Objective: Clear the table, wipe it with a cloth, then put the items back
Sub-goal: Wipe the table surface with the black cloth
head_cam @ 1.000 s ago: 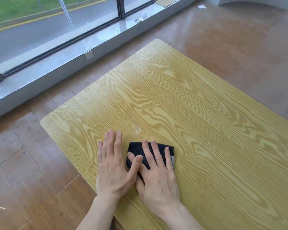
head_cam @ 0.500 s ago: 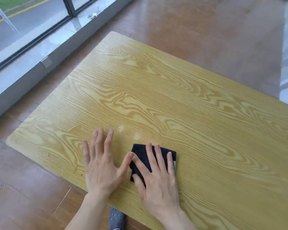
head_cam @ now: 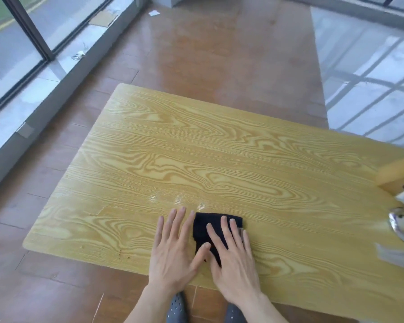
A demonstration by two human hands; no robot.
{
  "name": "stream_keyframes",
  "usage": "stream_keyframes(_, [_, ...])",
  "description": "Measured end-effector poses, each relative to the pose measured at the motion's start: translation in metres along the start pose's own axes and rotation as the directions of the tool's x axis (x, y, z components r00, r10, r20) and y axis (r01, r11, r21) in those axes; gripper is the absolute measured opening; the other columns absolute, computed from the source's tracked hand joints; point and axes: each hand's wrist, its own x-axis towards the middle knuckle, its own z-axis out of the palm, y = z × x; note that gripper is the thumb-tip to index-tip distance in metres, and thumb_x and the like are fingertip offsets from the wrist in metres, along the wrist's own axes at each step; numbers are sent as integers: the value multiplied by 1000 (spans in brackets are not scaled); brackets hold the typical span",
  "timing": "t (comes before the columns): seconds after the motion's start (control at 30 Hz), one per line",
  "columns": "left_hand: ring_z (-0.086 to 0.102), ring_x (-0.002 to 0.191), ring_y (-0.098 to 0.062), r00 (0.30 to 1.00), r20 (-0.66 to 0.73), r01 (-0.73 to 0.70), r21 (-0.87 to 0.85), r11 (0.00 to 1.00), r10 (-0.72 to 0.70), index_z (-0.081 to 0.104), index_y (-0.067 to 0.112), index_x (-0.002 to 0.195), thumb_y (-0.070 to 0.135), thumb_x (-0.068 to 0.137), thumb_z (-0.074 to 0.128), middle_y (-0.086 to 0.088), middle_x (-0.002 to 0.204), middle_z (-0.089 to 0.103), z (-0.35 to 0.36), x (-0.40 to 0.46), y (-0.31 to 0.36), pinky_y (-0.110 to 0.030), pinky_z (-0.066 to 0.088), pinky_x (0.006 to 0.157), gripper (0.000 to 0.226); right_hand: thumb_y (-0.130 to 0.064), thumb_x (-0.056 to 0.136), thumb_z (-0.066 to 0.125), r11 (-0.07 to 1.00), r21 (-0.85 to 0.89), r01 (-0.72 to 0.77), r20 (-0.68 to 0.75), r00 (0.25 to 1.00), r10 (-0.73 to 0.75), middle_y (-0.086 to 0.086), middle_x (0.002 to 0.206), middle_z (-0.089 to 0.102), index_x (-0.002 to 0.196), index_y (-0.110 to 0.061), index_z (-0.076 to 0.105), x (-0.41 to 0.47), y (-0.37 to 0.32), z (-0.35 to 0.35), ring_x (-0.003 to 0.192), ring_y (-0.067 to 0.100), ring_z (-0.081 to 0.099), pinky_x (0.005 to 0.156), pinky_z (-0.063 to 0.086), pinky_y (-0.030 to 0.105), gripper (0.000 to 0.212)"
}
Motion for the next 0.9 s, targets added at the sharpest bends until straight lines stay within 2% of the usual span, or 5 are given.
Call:
stream_keyframes(0.13, [-9, 155, -11, 999, 27, -21, 23, 999, 21, 10, 34, 159, 76, 92, 21, 9, 168, 7, -25, -6, 8, -43, 2, 126, 80, -66, 100, 13, 996, -1, -88, -7, 996, 88, -4, 168, -17, 158, -45, -6, -17, 2, -26, 154, 16, -22, 127, -2, 46, 64])
stream_keyframes(0.27, [-10, 155, -14, 997, 37, -62, 27, 998, 61, 13, 32, 159, 77, 92, 17, 7, 169, 7, -46, -9, 20, -44, 0, 126, 81, -73, 92, 3, 987, 5, -158, -28, 987, 158, -2, 169, -12, 159, -43, -1, -23, 1, -53, 155, 19, -17, 127, -2, 46, 73])
stream_keyframes(0.47, [-10, 155, -13, 989, 22, -144, 37, 989, 144, 11, 32, 159, 80, 89, 11, 7, 169, 5, -71, -8, 42, -42, -4, 126, 85, -76, 94, 21, 971, 30, -239, -16, 971, 240, 1, 170, -9, 159, -42, 2, -27, -2, -97, 157, 22, -10, 127, 2, 47, 75])
stream_keyframes(0.67, [-6, 155, -13, 973, 14, -229, 34, 973, 228, 14, 33, 158, 81, 88, 14, 8, 168, 9, -81, 5, 67, -39, -6, 124, 85, -82, 89, 21, 953, 62, -297, -1, 955, 297, 1, 170, -9, 159, -42, 0, -43, 9, -125, 157, 21, -9, 127, 2, 47, 83])
stream_keyframes(0.9, [-2, 156, -15, 946, 42, -323, 37, 946, 321, 14, 33, 158, 82, 87, 14, 7, 168, 12, -82, 14, 111, -41, -4, 125, 86, -78, 90, 30, 923, 121, -365, -14, 929, 369, -3, 168, -14, 159, -43, -1, -64, 56, -144, 157, 21, -9, 127, 4, 46, 83])
